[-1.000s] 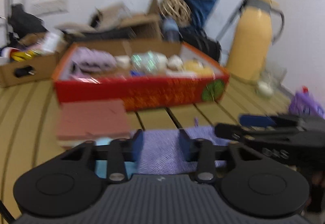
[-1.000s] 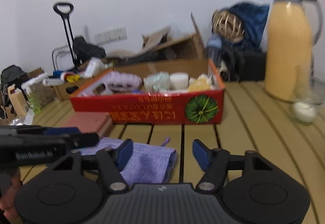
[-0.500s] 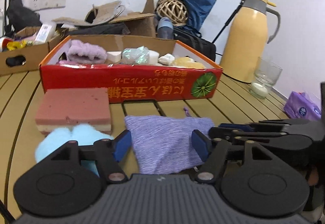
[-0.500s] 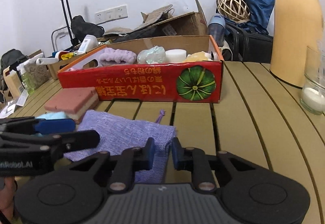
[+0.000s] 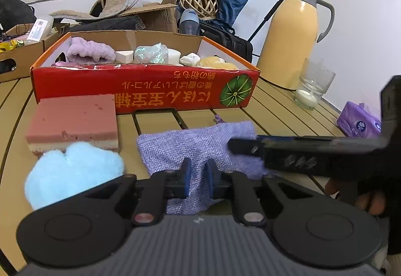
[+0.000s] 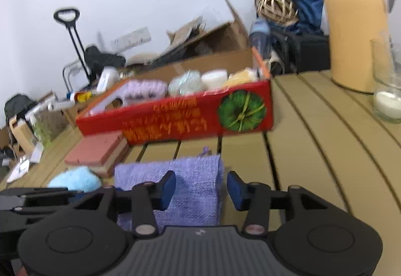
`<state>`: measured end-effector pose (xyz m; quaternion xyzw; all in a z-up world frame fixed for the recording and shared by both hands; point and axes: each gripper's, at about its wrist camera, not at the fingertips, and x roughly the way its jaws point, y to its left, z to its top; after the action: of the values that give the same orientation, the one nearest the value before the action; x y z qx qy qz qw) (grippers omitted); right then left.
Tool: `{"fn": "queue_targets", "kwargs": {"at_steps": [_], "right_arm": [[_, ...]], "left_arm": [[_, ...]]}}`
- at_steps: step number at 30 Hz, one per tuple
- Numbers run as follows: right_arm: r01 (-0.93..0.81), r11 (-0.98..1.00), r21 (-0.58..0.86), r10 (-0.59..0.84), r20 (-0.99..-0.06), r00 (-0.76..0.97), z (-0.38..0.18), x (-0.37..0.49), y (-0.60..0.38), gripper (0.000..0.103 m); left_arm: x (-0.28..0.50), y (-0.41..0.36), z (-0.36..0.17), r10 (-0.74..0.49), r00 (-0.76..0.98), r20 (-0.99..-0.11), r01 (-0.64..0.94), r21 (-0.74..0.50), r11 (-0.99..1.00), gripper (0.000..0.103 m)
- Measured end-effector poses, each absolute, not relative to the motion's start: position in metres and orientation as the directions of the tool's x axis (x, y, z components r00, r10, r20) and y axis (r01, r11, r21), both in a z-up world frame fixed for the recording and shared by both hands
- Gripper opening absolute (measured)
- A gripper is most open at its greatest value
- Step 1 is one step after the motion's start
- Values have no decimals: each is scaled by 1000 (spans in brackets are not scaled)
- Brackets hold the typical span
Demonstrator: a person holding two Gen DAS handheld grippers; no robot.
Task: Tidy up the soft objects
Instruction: 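Grasp the lilac mesh pouch with the left tool while the right tool grasps it too, then carry the lilac pouch into the cardboard box and release it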
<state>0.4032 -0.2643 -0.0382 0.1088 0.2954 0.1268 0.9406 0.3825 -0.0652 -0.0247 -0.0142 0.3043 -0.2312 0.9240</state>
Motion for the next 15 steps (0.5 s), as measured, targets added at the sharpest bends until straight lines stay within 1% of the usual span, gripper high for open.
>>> {"fn": "queue_targets", "kwargs": {"at_steps": [2,3,4,5,6,7,9,10,11,12,13,15], "right_arm": [[-173,964,204,259,-555,791,-39,405,-253,38],[-176,973,146,228,-567,791,-38,404,-247,30],[-176,979,102,203,-574,793,-38,403,-241,26],[-189,980,69,194,-577,793,-39,402,-237,25],[-202,979,34,184,-578,795,-38,400,-233,21],[-211,978,11,178,-578,796,-38,397,-231,20],[-221,975,-30,164,-575,801,-38,390,-228,15],[-226,973,-38,165,-573,803,-37,387,-229,10],[-219,975,-39,159,-567,808,-35,383,-232,1],[-205,978,-42,146,-566,811,-33,381,-236,2],[-210,978,-21,162,-560,813,-33,379,-241,2],[-226,974,34,205,-566,799,-34,380,-248,2]], "left_arm": [[379,-67,-22,-427,725,-541,424,-138,895,14],[375,-67,-20,-417,744,-522,420,-120,900,21],[373,-67,-18,-399,759,-515,411,-96,907,37],[373,-68,-17,-377,771,-514,396,-78,915,48],[373,-67,-18,-356,782,-511,375,-70,924,59],[374,-67,-18,-350,779,-520,367,-73,927,59],[378,-66,-19,-371,756,-539,377,-105,920,59],[378,-66,-19,-377,751,-541,380,-112,918,58],[377,-67,-19,-385,749,-540,389,-112,914,56],[376,-68,-19,-395,748,-534,401,-111,909,41],[375,-70,-19,-416,739,-530,423,-115,899,22],[373,-74,-19,-426,737,-526,441,-104,892,17]]}}
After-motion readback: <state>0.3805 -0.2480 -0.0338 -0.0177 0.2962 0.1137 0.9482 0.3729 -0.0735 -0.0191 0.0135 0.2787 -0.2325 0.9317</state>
